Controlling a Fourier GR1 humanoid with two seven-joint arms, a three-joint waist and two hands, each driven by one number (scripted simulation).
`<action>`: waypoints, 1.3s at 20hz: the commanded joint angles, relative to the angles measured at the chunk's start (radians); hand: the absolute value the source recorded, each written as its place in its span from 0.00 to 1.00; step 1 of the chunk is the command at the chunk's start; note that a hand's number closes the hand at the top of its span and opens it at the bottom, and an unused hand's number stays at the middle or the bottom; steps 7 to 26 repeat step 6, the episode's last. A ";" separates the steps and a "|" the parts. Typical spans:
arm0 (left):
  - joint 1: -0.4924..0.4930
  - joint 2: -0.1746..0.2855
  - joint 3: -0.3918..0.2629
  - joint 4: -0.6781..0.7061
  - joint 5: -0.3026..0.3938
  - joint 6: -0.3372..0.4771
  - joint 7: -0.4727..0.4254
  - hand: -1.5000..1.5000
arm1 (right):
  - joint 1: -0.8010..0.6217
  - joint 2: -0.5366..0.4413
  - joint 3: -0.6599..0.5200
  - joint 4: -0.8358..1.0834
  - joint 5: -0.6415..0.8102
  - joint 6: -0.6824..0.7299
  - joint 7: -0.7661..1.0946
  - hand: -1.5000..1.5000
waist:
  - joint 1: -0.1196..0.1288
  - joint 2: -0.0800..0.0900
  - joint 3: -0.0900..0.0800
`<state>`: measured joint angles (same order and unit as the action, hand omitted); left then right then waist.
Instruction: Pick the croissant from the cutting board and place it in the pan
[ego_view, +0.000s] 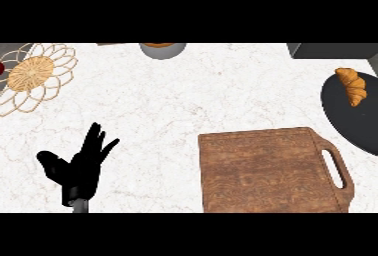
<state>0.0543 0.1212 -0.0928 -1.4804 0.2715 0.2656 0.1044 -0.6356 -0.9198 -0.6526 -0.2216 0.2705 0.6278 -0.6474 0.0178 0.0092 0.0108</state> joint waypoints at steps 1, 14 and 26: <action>0.003 -0.004 -0.013 0.003 0.000 0.005 0.044 0.50 | 0.077 -0.033 -0.004 -0.005 -0.024 0.227 -0.159 0.00 | -0.009 0.001 -0.004; 0.010 -0.015 -0.016 0.006 -0.006 0.003 0.021 0.50 | 0.134 -0.002 0.005 -0.041 -0.041 0.173 -0.185 0.00 | -0.003 0.002 -0.003; 0.010 -0.015 -0.016 0.006 -0.006 0.003 0.021 0.50 | 0.134 -0.002 0.005 -0.041 -0.041 0.173 -0.185 0.00 | -0.003 0.002 -0.003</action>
